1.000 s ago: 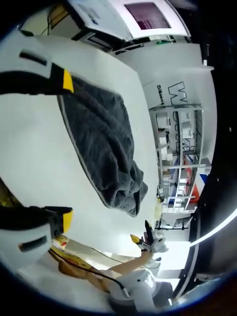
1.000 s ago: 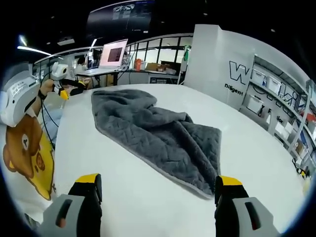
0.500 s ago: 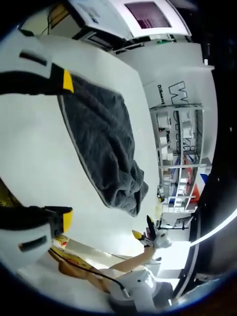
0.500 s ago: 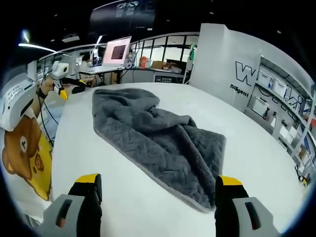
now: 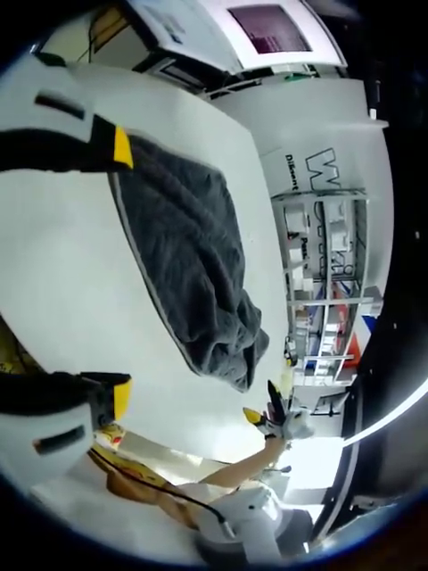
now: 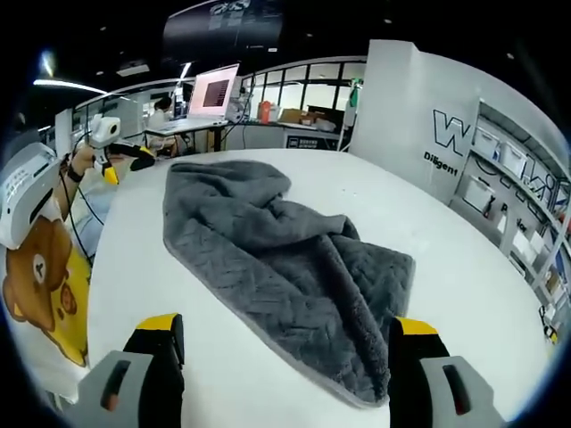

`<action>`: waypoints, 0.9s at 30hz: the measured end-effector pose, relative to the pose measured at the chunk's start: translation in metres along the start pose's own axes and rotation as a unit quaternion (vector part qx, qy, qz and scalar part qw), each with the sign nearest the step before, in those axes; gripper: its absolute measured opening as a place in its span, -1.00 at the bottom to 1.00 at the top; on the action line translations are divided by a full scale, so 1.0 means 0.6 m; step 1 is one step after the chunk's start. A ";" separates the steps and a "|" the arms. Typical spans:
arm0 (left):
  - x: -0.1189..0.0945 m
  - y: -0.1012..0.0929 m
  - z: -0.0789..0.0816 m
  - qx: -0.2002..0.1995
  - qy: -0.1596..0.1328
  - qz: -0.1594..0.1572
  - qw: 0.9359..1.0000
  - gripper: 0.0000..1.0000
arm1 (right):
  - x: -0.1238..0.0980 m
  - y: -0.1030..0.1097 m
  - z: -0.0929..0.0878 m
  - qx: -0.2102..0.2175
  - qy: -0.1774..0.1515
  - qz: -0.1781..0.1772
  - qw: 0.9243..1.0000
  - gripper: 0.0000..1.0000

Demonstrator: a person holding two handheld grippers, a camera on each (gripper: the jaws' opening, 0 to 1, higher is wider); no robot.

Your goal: Fold the towel on the table until its edges align and the towel forms a compact rectangular stack.

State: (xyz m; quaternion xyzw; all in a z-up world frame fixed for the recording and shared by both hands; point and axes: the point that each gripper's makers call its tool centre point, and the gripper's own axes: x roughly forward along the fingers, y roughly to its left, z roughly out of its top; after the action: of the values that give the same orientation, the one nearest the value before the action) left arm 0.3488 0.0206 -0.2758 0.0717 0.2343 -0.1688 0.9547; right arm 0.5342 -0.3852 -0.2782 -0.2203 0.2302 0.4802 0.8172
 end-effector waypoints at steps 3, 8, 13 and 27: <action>0.000 0.000 0.000 -0.001 0.000 0.001 1.000 0.95 | 0.006 -0.004 0.006 -0.002 0.001 0.002 1.000 0.99; -0.001 -0.001 -0.001 -0.002 -0.001 0.001 1.000 0.95 | 0.020 -0.004 0.020 -0.009 0.003 0.010 1.000 0.99; -0.004 0.001 -0.001 -0.003 -0.003 0.003 1.000 0.95 | 0.036 -0.002 0.030 -0.014 0.006 0.020 1.000 0.99; -0.009 0.001 -0.006 -0.005 -0.003 0.005 1.000 0.94 | 0.077 -0.030 0.059 -0.001 -0.002 0.043 0.999 0.98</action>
State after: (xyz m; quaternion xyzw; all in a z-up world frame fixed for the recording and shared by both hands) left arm 0.3432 0.0234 -0.2762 0.0672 0.2320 -0.1634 0.9565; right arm 0.5763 -0.3410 -0.2744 -0.2105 0.2374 0.5158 0.7958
